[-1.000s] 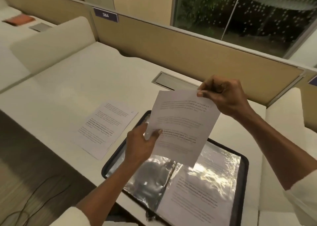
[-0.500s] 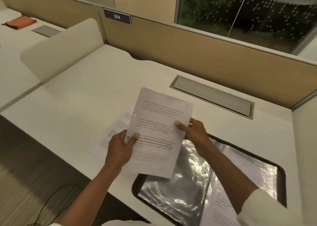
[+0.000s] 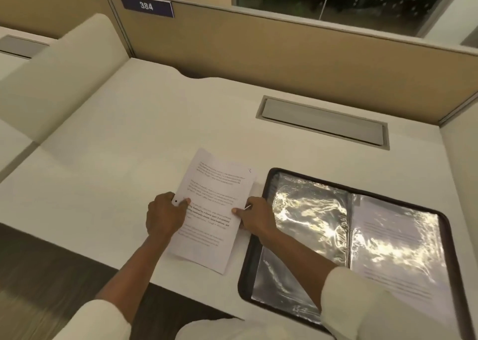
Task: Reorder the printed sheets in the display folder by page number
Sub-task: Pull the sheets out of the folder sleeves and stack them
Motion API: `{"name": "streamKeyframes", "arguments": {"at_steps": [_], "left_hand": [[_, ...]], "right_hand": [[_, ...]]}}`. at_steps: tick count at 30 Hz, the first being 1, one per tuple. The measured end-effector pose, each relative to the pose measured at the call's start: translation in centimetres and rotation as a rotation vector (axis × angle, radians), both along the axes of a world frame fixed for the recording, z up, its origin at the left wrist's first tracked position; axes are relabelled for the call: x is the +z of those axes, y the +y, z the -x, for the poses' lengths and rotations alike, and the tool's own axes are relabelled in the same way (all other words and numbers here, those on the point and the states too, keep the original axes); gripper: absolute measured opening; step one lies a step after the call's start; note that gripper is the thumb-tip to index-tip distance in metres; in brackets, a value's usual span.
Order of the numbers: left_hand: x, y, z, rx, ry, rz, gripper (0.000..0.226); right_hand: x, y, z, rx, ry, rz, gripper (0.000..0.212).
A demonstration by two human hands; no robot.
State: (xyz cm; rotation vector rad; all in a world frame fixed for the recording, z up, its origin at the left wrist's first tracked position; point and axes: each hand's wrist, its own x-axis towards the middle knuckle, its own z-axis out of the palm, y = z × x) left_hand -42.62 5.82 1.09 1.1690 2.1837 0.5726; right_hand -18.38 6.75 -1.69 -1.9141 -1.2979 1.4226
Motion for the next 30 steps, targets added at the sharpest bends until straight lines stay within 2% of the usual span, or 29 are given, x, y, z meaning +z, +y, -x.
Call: {"name": "streamKeyframes", "arguments": {"at_steps": [5, 9, 14, 21, 23, 26, 30], "left_hand": [[-0.7, 0.9, 0.2, -0.019, 0.134, 0.094, 0.029], [-0.8, 1.0, 0.2, -0.068, 0.217, 0.164, 0.03], [-0.7, 0.9, -0.1, -0.145, 0.404, 0.219, 0.042], [-0.6, 0.9, -1.6, -0.257, 0.786, 0.218, 0.049], [-0.4, 0.7, -2.7, -0.26, 0.772, 0.199, 0.048], [0.3, 0.1, -5.9, -0.336, 0.656, 0.145, 0.046], [2.1, -2.2, -13.2, -0.567, 0.526, 0.028, 0.045]], "right_hand": [[-1.0, 0.8, 1.3, 0.031, -0.26, -0.042, 0.029], [-1.1, 0.8, 1.6, 0.067, -0.359, -0.057, 0.033], [-0.8, 0.0, 1.9, 0.065, -0.414, -0.093, 0.053], [1.1, -1.5, 0.9, 0.046, -0.38, -0.129, 0.051], [1.4, -2.4, -0.2, 0.047, -0.355, -0.146, 0.047], [1.9, -4.9, -3.3, 0.011, -0.367, -0.21, 0.035], [1.1, -10.1, -9.7, -0.107, -0.552, -0.298, 0.035]]}}
